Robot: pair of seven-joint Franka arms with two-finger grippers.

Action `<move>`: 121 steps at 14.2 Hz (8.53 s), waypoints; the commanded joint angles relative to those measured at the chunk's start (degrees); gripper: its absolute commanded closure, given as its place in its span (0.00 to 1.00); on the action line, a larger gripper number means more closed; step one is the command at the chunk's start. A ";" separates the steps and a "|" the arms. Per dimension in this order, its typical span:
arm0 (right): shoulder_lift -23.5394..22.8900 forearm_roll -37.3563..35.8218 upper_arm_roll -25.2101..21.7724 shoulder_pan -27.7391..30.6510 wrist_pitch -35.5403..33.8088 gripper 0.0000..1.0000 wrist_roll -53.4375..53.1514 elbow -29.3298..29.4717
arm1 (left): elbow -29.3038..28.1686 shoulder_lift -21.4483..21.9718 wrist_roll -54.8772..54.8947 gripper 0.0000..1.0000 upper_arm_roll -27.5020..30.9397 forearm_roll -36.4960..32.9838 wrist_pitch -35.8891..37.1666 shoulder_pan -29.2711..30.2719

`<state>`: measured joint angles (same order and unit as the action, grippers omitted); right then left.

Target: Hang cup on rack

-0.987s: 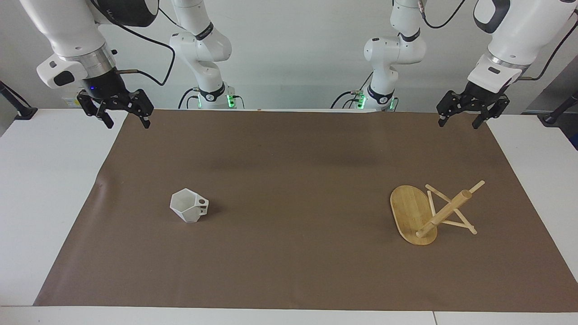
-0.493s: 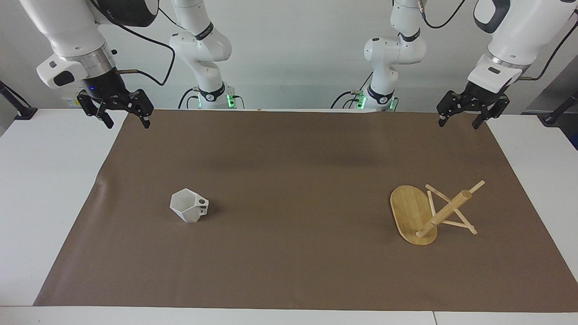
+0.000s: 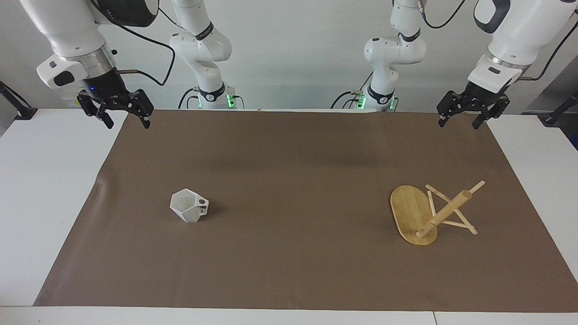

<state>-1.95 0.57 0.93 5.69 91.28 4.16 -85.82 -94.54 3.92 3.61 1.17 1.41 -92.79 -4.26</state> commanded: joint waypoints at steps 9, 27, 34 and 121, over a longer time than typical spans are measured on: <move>3.18 -0.22 0.12 0.29 5.55 0.00 -0.39 -6.01 | -0.82 1.09 -0.10 0.00 -0.20 -0.53 0.42 0.22; 6.26 -0.22 -0.58 0.11 25.60 0.00 -1.00 -25.26 | -0.82 1.00 -0.10 0.00 -0.12 -0.53 0.42 0.22; 1.08 -0.22 -0.40 -0.15 29.56 0.00 -0.91 -26.24 | -0.82 1.09 -0.10 0.00 -0.20 -0.53 0.33 0.22; -5.44 0.05 2.50 -0.77 10.24 1.00 -7.86 -11.30 | -8.88 5.46 -9.83 0.00 -1.43 0.97 2.52 -0.39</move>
<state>-9.28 0.62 2.99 4.61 104.04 -3.72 -97.43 -98.87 5.96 -3.04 0.46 1.86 -91.06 -4.06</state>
